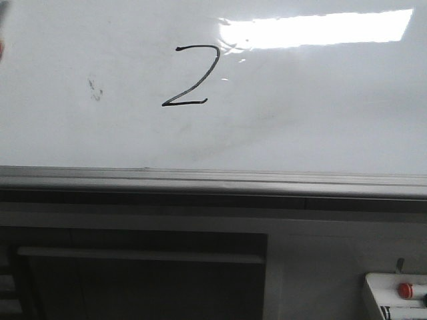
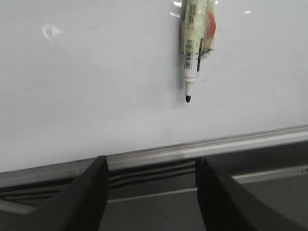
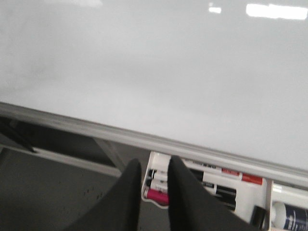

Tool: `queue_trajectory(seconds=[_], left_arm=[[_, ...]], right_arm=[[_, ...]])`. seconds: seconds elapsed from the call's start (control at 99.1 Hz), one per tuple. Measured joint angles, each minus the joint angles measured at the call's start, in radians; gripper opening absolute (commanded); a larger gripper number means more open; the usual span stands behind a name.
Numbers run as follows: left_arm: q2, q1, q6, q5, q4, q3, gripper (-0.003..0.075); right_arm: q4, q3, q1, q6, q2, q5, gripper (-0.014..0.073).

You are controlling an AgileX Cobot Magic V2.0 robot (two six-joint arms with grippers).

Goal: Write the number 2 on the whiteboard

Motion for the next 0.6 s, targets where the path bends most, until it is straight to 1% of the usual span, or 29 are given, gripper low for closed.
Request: queue_trajectory(seconds=[0.071,0.131,0.293,0.444,0.595], left_arm=[[-0.062,0.000,-0.004,-0.049,0.002,0.060,0.0266],[-0.110,0.000,-0.006,-0.085,0.000,0.117,0.0195],[-0.207,0.000,-0.010,-0.198,-0.056,0.227,-0.0021],[-0.243,0.000,-0.010,-0.307,-0.109,0.272,-0.0018],[-0.245,0.000,-0.012,-0.322,-0.183,0.283,-0.0018]], right_arm=[[-0.005,0.047,0.000,0.000,-0.063,-0.064,-0.0032],[-0.012,0.081,0.000,0.000,-0.121,-0.110,-0.0064],[-0.025,0.152,0.000,-0.020,-0.253,-0.185,-0.0066],[-0.027,0.175,0.000,-0.026,-0.317,-0.214,-0.0066],[-0.027,0.175,0.000,-0.029,-0.324,-0.216,-0.0066]])
